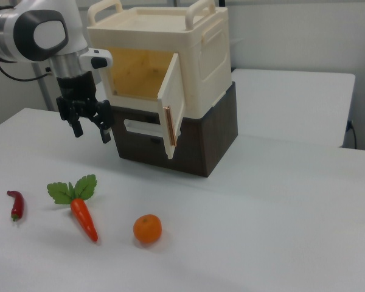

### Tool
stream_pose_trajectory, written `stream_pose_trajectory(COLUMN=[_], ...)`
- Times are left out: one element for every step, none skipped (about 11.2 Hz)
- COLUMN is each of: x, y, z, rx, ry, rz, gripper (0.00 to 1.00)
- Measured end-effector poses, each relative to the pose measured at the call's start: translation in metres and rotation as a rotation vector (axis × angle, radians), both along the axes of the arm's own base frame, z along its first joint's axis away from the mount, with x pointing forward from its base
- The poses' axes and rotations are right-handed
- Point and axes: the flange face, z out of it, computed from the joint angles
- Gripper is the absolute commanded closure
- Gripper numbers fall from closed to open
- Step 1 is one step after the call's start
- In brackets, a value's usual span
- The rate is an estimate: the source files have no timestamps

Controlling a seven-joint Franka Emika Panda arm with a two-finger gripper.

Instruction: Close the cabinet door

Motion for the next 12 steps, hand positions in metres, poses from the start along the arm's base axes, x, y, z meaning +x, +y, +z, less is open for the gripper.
stream_pose_trajectory(x=[0.000, 0.000, 0.000, 0.000, 0.000, 0.000, 0.000, 0.001, 0.002, 0.004, 0.005, 0.007], y=[-0.002, -0.003, -0.003, -0.003, -0.003, -0.004, -0.005, -0.008, -0.015, -0.025, -0.039, -0.051], z=[0.000, 0.000, 0.000, 0.000, 0.000, 0.000, 0.000, 0.001, 0.008, 0.021, 0.036, 0.050], rx=[0.000, 0.000, 0.000, 0.001, 0.001, 0.001, 0.001, 0.000, 0.001, 0.001, 0.001, 0.000], ry=[0.000, 0.000, 0.001, 0.001, 0.001, 0.001, 0.001, -0.002, -0.017, -0.043, -0.074, -0.106], rz=[-0.003, 0.001, 0.007, 0.009, 0.009, 0.008, 0.006, 0.001, -0.011, -0.030, -0.054, -0.076], gripper=[0.84, 0.97, 1.00, 1.00, 1.00, 1.00, 1.00, 1.00, 1.00, 1.00, 1.00, 1.00])
